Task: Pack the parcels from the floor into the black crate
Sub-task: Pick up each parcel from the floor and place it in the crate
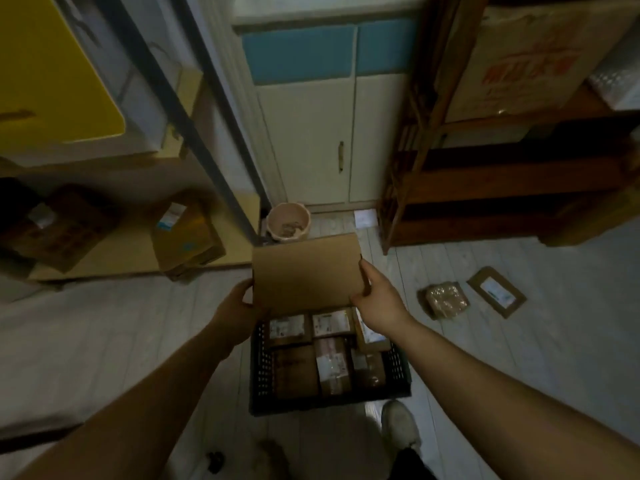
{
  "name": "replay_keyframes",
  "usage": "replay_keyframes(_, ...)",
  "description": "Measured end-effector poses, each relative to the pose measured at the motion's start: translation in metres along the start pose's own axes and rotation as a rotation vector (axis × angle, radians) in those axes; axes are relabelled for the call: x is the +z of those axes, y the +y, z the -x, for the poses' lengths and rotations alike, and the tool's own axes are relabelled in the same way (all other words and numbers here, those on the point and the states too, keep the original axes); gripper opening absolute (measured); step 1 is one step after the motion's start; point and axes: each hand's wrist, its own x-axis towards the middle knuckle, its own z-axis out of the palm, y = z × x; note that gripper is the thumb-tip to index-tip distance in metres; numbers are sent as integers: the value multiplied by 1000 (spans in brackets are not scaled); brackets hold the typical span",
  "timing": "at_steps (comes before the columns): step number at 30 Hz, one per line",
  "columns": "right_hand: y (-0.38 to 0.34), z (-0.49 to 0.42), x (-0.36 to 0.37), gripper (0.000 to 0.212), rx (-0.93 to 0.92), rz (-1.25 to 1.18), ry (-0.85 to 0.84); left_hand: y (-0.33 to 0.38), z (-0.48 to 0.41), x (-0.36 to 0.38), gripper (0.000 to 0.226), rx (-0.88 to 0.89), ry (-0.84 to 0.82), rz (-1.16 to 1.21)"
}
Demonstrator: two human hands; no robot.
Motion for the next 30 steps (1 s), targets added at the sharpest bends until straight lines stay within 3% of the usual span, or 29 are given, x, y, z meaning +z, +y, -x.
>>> replay_keyframes(4,42,-19,57,69,127,13,39,-49,-56,-1,58,34,-117,-63)
replay_keyframes(9,118,-55,116,57,148,73,-21,-123,-128,29,47,-43,-142,-157)
replay_keyframes(14,215,-89,164,71,277,213,-95,-208,-185,86,77,-42,-202,-263)
replay_keyframes(17,265,-105,188,69,268,290,-143,-259,-214,116,78,-68,-243,-408)
replay_keyframes(23,343,-119,230,80,281,376,-312,-338,-250,157,72,-98,-327,-642)
replay_keyframes(30,399,-107,265,86,365,649,-575,-396,-255,188,75,-202,-520,-655)
